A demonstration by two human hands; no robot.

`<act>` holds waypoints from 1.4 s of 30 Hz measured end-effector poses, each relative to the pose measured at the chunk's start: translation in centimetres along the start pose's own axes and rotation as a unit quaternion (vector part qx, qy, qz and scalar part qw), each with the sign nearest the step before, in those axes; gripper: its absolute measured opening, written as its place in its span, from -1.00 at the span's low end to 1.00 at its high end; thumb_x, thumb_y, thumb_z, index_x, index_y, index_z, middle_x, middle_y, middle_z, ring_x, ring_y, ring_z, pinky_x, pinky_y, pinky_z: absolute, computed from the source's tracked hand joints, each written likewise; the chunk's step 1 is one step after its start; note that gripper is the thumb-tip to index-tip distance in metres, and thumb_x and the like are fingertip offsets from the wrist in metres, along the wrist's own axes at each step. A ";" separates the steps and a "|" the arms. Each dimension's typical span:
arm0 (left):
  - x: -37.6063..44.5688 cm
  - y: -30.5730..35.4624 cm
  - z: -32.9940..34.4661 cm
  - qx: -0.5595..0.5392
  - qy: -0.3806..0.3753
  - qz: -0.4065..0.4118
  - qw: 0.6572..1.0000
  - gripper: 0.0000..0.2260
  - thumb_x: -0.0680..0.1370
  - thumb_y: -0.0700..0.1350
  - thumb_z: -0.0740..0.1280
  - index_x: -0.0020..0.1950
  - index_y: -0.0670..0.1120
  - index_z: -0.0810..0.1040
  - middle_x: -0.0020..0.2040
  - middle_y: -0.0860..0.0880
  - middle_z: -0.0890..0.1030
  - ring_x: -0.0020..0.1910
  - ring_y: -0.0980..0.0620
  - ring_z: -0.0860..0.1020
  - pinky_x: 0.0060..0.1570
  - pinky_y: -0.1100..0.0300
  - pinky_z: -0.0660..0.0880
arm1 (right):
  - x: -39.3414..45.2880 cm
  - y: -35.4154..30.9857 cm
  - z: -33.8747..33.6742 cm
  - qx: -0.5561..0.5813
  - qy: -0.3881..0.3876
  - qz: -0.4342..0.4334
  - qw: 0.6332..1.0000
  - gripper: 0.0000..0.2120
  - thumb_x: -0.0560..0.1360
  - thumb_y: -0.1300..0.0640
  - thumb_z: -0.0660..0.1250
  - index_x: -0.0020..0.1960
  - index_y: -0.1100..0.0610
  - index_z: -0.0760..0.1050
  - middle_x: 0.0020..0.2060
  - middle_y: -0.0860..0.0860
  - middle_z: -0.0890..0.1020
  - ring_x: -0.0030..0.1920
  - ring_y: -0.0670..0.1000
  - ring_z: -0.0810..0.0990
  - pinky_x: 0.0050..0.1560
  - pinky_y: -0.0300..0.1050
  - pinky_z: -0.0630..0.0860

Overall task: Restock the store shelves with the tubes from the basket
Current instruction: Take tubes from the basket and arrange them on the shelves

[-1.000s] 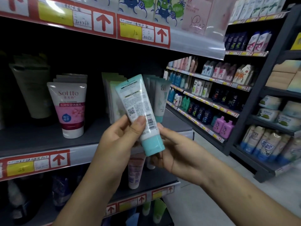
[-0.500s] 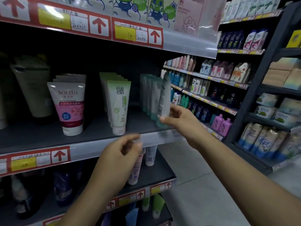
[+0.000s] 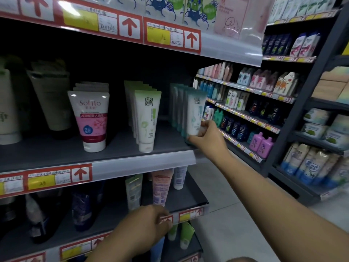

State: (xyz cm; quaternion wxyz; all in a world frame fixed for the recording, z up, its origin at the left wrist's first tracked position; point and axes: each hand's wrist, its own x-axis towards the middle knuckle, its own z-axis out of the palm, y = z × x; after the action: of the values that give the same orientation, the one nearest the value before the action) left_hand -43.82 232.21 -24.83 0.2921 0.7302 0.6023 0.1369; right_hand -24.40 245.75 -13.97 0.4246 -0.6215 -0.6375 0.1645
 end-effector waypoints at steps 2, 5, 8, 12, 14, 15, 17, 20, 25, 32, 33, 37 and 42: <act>0.1 -0.3 0.2 -0.002 -0.003 -0.003 1.000 -0.81 0.49 0.29 0.29 0.05 0.30 0.53 0.01 0.20 0.64 -0.01 0.23 0.59 0.06 0.27 0.51 | -0.1 0.2 0.1 -0.008 0.010 -0.003 1.000 -0.39 0.34 0.01 0.54 0.28 0.11 0.34 -0.06 0.02 0.64 -0.04 0.05 0.62 -0.01 0.10 0.57; 0.2 -0.9 0.5 -0.021 -0.011 -0.019 1.000 -0.82 0.49 0.25 0.31 0.04 0.27 0.55 0.00 0.18 0.64 -0.02 0.23 0.59 0.05 0.29 0.51 | -0.4 0.2 0.2 -0.002 0.010 0.002 1.000 -0.35 0.38 0.06 0.52 0.37 0.12 0.31 0.01 0.03 0.63 0.00 0.04 0.61 0.03 0.06 0.57; 0.3 -1.3 1.0 -0.023 -0.025 -0.025 0.999 -0.77 0.50 0.22 0.33 0.09 0.21 0.60 -0.03 0.14 0.64 -0.03 0.19 0.60 -0.02 0.30 0.49 | -1.6 0.0 0.1 0.040 0.028 -0.008 0.999 -0.27 0.41 0.07 0.51 0.47 0.10 0.25 0.15 -0.01 0.57 0.13 -0.02 0.55 0.16 -0.02 0.53; 0.0 -1.2 1.4 -0.006 -0.047 -0.028 0.998 -0.75 0.52 0.16 0.34 0.14 0.12 0.62 0.02 0.10 0.65 0.00 0.14 0.60 0.10 0.19 0.53 | -8.0 2.6 -0.7 0.039 0.130 -0.092 0.986 -0.52 0.48 0.13 0.40 0.38 0.08 0.39 0.21 -0.06 0.51 0.22 -0.11 0.45 0.25 -0.21 0.38; -0.1 -1.1 1.8 0.012 -0.072 -0.031 0.997 -0.76 0.53 0.13 0.35 0.14 0.10 0.63 0.03 0.10 0.66 0.01 0.13 0.60 0.13 0.17 0.53 | -12.3 6.7 0.1 0.018 0.094 -0.050 0.994 -0.62 0.49 0.17 0.39 0.29 0.08 0.46 0.11 -0.07 0.55 0.14 -0.10 0.50 0.19 -0.22 0.41; -0.1 -1.2 2.2 0.022 -0.087 -0.034 0.995 -0.76 0.53 0.12 0.35 0.14 0.10 0.63 0.03 0.10 0.66 0.03 0.12 0.61 0.13 0.16 0.53 | -14.4 8.6 0.6 0.026 0.032 0.026 0.999 -0.70 0.48 0.18 0.40 0.21 0.07 0.52 0.03 -0.08 0.59 0.08 -0.07 0.54 0.12 -0.19 0.47; -0.1 -1.4 2.9 0.047 -0.120 -0.043 0.991 -0.72 0.53 0.14 0.34 0.17 0.06 0.62 0.09 0.08 0.65 0.07 0.09 0.60 0.17 0.11 0.52 | -17.0 11.8 1.7 0.075 -0.127 0.199 0.969 -0.91 0.46 0.17 0.41 -0.04 0.05 0.63 -0.17 -0.07 0.66 -0.07 0.00 0.63 0.02 -0.06 0.55; 0.3 -1.4 4.1 0.081 -0.160 -0.060 0.982 -0.61 0.54 0.15 0.32 0.34 0.08 0.54 0.25 0.08 0.57 0.16 0.08 0.55 0.21 0.12 0.49 | -17.1 14.1 2.4 0.024 -0.253 0.216 0.943 -0.93 0.42 0.14 0.38 -0.23 0.07 0.60 -0.26 -0.04 0.65 -0.14 0.01 0.62 -0.04 -0.06 0.57; 2.3 -1.5 4.5 0.061 -0.095 -0.057 0.992 -0.76 0.55 0.10 0.33 0.21 0.16 0.58 0.08 0.16 0.64 -0.03 0.21 0.58 0.09 0.21 0.53 | -11.9 14.0 3.9 0.066 -0.210 0.174 0.960 -0.81 0.50 0.09 0.39 0.11 0.08 0.59 -0.04 -0.05 0.63 -0.06 -0.08 0.59 -0.07 -0.26 0.47; 4.4 -2.8 4.6 -0.133 0.042 -0.128 0.982 -0.89 0.54 0.00 0.40 0.05 0.14 0.64 -0.04 0.13 0.69 -0.04 0.17 0.63 0.12 0.10 0.55 | -4.8 16.0 9.6 0.135 -0.130 0.173 0.967 -0.50 0.47 0.06 0.45 0.34 0.17 0.44 0.20 0.04 0.59 0.19 0.03 0.56 0.13 -0.15 0.47; 4.4 -3.1 4.8 -0.145 0.056 -0.140 0.978 -0.89 0.55 -0.05 0.40 0.05 0.12 0.64 -0.06 0.11 0.69 -0.05 0.14 0.64 0.11 0.10 0.56 | -4.0 16.3 10.4 0.143 -0.128 0.162 0.968 -0.42 0.45 0.08 0.47 0.41 0.16 0.39 0.24 0.03 0.56 0.22 0.02 0.54 0.18 -0.13 0.47; 4.7 -3.8 5.7 -0.188 0.087 -0.165 0.964 -0.91 0.56 -0.06 0.38 0.00 0.14 0.63 -0.11 0.11 0.70 -0.12 0.13 0.66 0.03 0.17 0.55 | -1.5 18.3 13.3 0.174 -0.175 0.145 0.958 -0.33 0.34 0.10 0.54 0.39 0.04 0.36 0.24 -0.03 0.57 0.19 -0.05 0.57 0.18 -0.09 0.52; 6.0 -2.4 7.4 -0.245 0.088 -0.153 0.953 -0.90 0.55 -0.06 0.39 -0.02 0.15 0.63 -0.08 0.11 0.70 -0.06 0.16 0.65 0.05 0.17 0.57 | -1.3 19.5 15.7 0.109 -0.159 0.123 0.974 -0.45 0.20 -0.11 0.47 0.18 -0.06 0.53 0.00 -0.11 0.68 0.01 -0.05 0.64 0.12 0.05 0.57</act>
State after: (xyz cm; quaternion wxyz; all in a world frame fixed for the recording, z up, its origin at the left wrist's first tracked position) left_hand -40.21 236.31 -33.02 0.4256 0.5202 0.6778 0.2980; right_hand -23.52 252.90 -37.98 0.3590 -0.6111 -0.5940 0.3805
